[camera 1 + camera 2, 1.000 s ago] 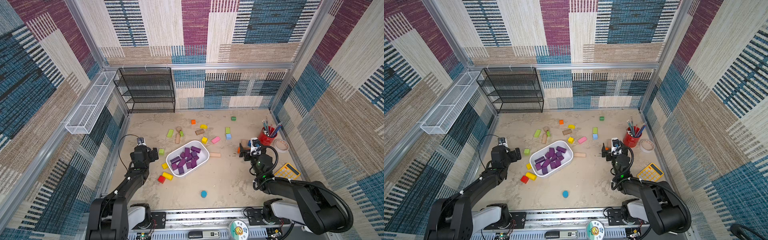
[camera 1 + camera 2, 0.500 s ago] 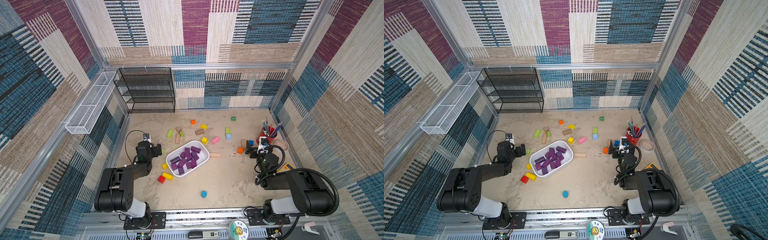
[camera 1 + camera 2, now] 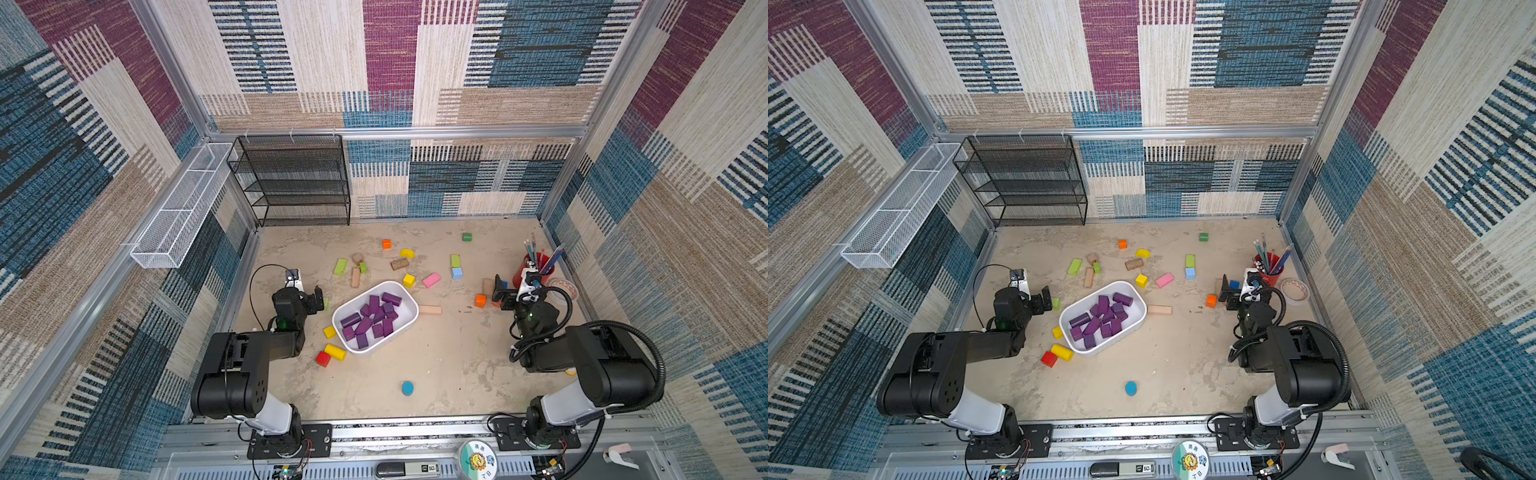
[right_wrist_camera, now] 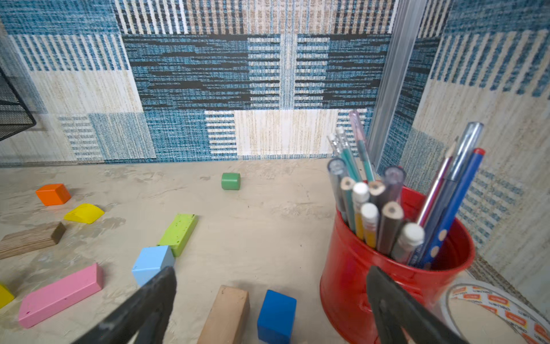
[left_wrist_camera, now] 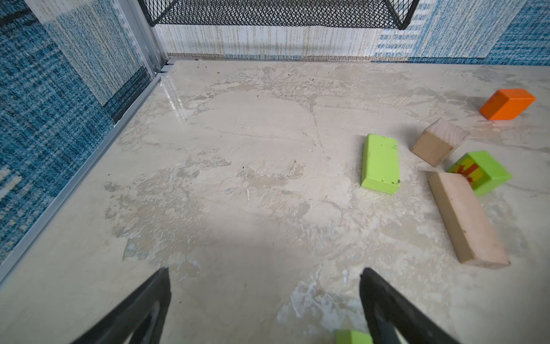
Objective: Pick purple bricks into the storage bin
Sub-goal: Reset both arms
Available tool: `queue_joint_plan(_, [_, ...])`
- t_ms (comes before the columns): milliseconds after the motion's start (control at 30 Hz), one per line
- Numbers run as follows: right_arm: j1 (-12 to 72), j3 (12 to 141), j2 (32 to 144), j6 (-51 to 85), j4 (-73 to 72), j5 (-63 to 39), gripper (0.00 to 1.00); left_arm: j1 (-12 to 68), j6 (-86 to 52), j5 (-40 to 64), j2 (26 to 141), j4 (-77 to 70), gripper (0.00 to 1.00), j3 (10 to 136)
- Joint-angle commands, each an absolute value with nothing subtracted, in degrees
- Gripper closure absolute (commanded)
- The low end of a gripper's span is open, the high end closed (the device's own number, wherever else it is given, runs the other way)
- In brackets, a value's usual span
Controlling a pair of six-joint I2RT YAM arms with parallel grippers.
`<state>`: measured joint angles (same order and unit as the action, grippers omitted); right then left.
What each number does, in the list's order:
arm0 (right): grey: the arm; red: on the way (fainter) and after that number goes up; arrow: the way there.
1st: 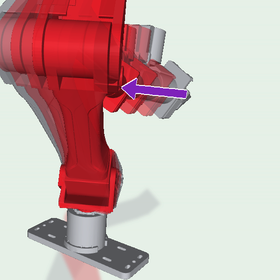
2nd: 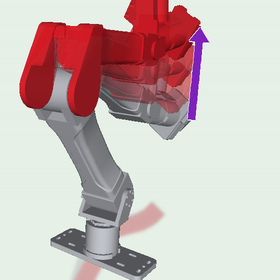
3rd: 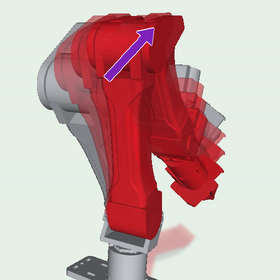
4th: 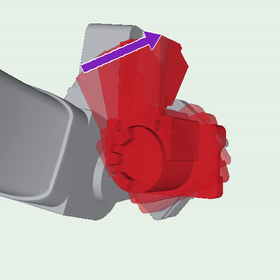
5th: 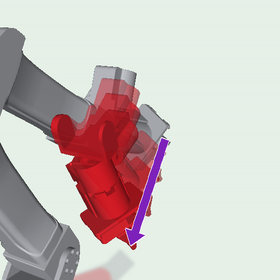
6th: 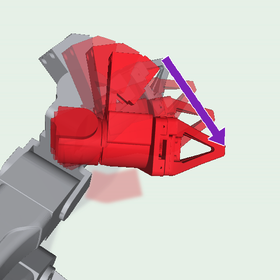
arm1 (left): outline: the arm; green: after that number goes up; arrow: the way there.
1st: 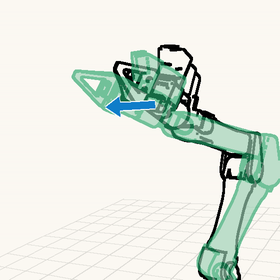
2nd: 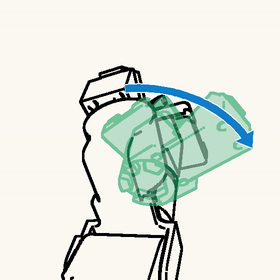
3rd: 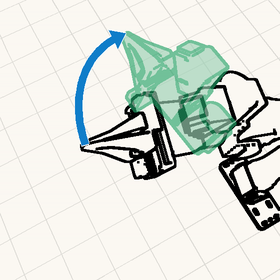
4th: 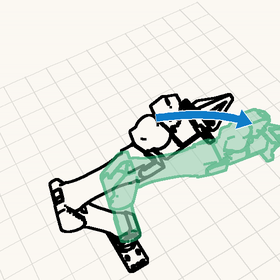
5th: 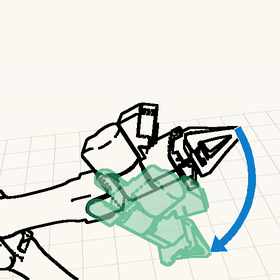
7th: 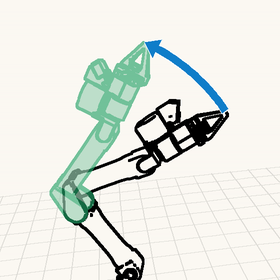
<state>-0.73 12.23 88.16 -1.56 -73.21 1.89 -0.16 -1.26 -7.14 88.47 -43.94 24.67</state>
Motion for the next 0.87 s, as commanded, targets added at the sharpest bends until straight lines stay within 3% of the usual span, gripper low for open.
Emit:
queue_joint_plan(0, [-0.70, 12.09, 87.98, -0.69, -73.49, 0.49, 0.01, -0.23, -0.20, -6.68, 88.43, -45.89, 0.01, 24.97])
queue_joint_plan(833, [-0.70, 11.96, 87.76, -0.79, -73.69, 0.26, 0.01, -0.24, -0.18, -6.65, 88.18, -46.19, 0.01, 24.78])
